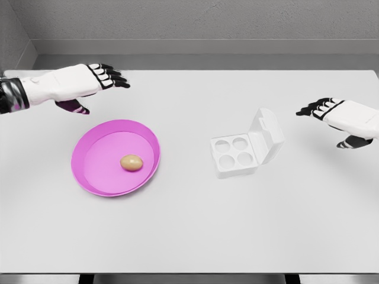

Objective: Pack egg into the box and close the box lid

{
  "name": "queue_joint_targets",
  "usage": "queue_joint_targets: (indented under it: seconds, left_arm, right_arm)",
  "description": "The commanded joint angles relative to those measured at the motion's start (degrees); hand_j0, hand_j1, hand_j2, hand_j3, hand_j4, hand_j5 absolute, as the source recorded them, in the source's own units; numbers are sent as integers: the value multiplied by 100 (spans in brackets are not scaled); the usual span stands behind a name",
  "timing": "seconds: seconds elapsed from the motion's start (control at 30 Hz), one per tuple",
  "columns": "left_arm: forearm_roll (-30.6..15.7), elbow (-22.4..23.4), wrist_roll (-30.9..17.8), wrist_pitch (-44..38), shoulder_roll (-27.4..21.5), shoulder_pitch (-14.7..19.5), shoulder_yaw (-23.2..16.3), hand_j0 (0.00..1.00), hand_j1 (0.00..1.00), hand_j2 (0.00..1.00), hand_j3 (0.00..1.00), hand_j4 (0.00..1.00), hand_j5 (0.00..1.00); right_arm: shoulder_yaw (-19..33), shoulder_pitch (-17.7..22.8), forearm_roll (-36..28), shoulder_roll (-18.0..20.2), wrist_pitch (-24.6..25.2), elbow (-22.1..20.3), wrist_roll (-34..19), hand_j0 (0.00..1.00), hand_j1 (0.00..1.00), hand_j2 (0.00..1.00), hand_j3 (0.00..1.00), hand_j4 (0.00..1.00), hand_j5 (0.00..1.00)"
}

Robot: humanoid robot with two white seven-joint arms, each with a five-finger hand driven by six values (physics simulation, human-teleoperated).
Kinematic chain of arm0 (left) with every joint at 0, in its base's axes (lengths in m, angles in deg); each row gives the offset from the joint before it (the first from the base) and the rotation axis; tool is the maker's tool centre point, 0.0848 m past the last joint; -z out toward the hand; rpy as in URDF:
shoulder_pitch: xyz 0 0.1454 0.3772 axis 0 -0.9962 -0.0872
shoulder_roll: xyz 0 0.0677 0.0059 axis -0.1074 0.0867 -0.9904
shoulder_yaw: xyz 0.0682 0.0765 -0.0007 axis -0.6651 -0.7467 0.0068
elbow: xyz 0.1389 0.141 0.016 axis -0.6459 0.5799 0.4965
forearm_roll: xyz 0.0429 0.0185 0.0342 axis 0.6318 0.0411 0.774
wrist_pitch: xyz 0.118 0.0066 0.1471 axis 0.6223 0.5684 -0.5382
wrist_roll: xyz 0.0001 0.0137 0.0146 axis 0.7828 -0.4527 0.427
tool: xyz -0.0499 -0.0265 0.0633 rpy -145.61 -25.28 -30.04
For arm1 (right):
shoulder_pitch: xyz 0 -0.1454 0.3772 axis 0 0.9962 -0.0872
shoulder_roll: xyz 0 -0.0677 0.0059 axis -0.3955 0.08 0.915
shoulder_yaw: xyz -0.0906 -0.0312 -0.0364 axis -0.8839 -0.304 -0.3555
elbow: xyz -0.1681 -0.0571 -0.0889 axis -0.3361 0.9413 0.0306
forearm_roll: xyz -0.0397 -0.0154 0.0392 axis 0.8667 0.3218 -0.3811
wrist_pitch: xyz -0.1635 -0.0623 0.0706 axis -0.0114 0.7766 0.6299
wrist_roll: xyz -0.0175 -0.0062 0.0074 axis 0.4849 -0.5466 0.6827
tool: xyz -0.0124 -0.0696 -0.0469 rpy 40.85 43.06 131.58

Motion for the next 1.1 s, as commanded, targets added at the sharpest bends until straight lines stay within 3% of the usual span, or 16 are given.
queue_joint_targets:
  seconds: [0.0,0.1,0.17,0.2,0.27,0.37,0.4,0.53,0.67,0.73,0.9,0.97,1.07]
  left_arm:
    - [-663,-39,-7,6,-198,-9,-452,100,100,100,100,100,100]
    - [-725,-171,-50,6,-374,18,-443,100,100,100,100,100,100]
    - [-848,-162,-472,6,-365,44,-355,100,100,100,100,100,100]
    - [-796,-136,-499,6,-356,53,-144,100,100,100,100,100,100]
    - [-637,-110,-525,6,-321,141,-118,100,100,100,100,100,100]
    - [-769,-136,-534,6,-304,149,-188,100,100,100,100,100,100]
    - [-787,-180,-771,6,-295,167,-197,100,100,100,100,100,100]
    - [-1314,-312,-2458,6,-348,185,-206,100,100,100,100,100,100]
    - [-1753,-514,-2529,6,-409,439,-214,100,100,100,100,100,100]
    - [-2070,-514,-2995,6,-409,448,-223,100,100,100,100,100,100]
    - [-2457,-558,-3012,6,-348,325,-118,100,100,100,100,100,100]
    - [-2843,-549,-3030,6,-330,167,23,100,100,100,100,100,100]
    - [-2905,-593,-3013,6,-304,167,5,100,100,100,100,100,100]
  right_arm:
    - [1,0,-30,39,16,-2,3,100,100,100,100,100,100]
    - [1,44,-39,74,16,-2,3,100,100,100,100,100,100]
    - [1,44,-39,74,16,-2,3,100,100,100,100,100,100]
    - [10,44,-39,74,16,-2,3,100,100,100,100,100,100]
    - [10,35,-48,57,16,-2,3,100,100,100,100,100,100]
    - [10,35,-48,57,16,-2,3,100,100,100,100,100,100]
    - [10,35,-48,65,16,-2,3,100,100,100,100,100,100]
    - [1,35,-48,57,16,-2,3,100,100,100,100,100,100]
    - [1,35,-48,48,16,-2,3,100,100,100,100,100,100]
    - [1,44,-48,48,16,-2,3,100,100,100,100,100,100]
    - [1,44,-48,48,16,-2,3,100,100,100,100,100,100]
    - [1,44,-48,48,16,-2,3,100,100,100,100,100,100]
    - [1,44,-48,48,16,-2,3,100,100,100,100,100,100]
